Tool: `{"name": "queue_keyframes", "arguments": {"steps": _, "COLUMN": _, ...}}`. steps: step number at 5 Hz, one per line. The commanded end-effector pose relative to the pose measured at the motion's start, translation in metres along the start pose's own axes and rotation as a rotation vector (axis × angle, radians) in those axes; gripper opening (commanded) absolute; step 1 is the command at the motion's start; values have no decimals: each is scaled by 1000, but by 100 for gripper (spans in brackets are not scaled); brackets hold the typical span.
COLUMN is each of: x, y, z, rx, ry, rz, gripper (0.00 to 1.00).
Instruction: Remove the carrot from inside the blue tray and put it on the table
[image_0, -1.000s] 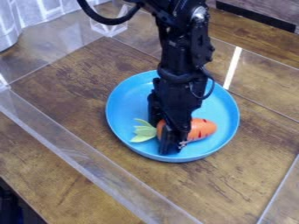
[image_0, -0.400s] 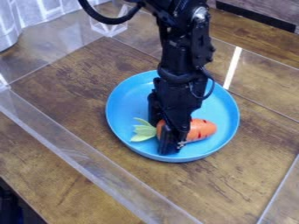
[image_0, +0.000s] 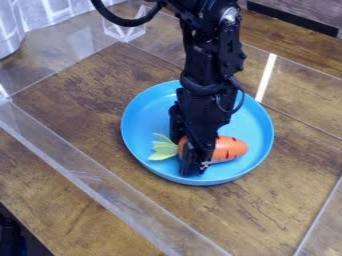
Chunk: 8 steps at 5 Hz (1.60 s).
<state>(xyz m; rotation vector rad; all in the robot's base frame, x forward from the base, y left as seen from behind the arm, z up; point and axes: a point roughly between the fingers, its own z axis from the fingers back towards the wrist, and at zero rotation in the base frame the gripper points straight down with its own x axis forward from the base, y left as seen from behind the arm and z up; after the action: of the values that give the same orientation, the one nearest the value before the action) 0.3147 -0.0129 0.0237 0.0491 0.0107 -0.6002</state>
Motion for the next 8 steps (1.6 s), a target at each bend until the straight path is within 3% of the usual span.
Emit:
{"name": "queue_keyframes", "arguments": {"steps": 1, "x": -1, "y": 5, "z": 13, "rx": 23, "ry": -19, "rz": -2, "gripper": 0}}
{"name": "queue_keyframes", "arguments": {"steps": 8, "x": -2, "y": 10, "z": 48, "rx": 91, "ry": -33, "rz": -46, "gripper": 0}}
